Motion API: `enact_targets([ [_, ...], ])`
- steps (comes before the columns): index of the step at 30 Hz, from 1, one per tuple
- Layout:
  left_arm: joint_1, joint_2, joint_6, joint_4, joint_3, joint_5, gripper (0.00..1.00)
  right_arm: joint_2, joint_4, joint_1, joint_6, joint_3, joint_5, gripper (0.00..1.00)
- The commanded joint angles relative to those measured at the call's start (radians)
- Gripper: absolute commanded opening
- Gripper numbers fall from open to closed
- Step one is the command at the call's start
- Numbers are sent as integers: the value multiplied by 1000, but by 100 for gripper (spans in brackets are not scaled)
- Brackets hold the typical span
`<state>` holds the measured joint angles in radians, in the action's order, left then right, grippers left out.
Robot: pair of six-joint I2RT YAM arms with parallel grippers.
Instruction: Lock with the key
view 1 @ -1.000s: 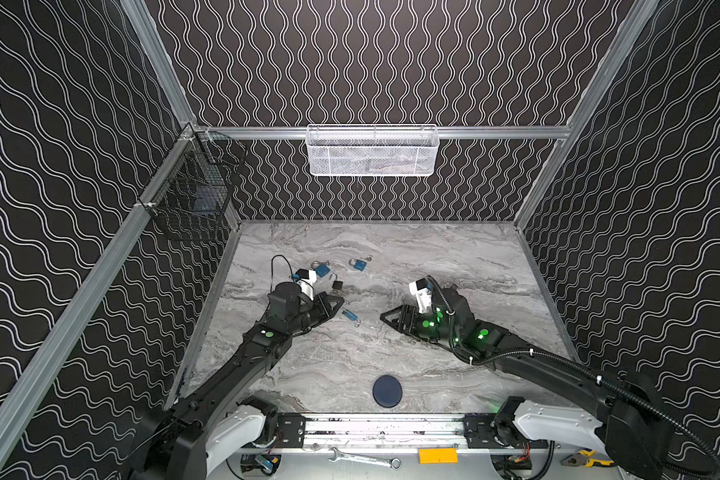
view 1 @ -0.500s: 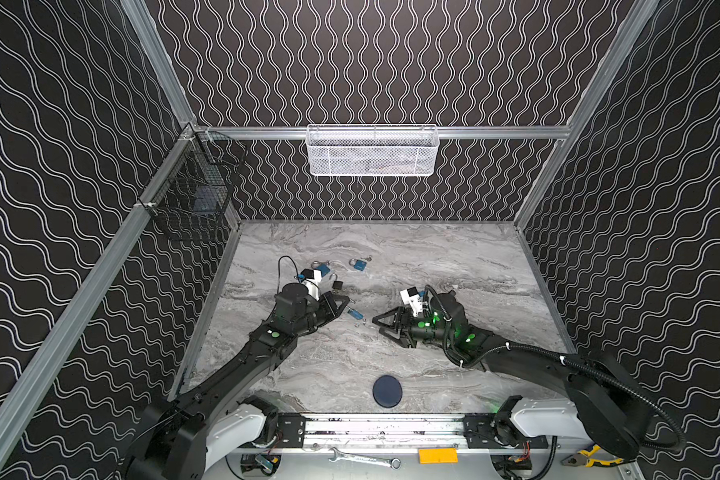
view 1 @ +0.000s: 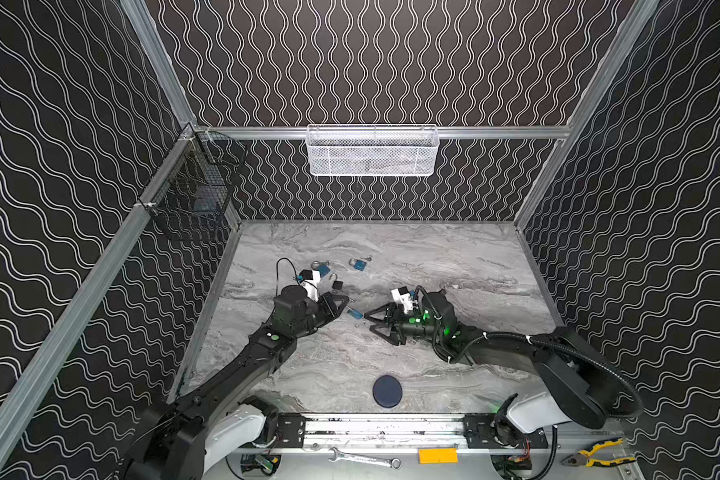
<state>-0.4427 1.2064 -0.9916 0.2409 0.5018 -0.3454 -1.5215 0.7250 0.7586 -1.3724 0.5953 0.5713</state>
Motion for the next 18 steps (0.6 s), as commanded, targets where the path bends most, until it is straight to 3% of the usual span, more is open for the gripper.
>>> enact_targets([
  [1,0,1,-25,98,-12,7,0,-43,90,1,-60,19,33,67],
  [9,-1,4,-19,91,-4,-1,0,-138,294,1,-172,0,53,67],
  [14,-1,22,-20,101,-1,-8,0,-159,249,2,-158,43,63,67],
  [18,-1,34,-26,119,-4,-15,0,-198,318,-3,-197,52,63,67],
])
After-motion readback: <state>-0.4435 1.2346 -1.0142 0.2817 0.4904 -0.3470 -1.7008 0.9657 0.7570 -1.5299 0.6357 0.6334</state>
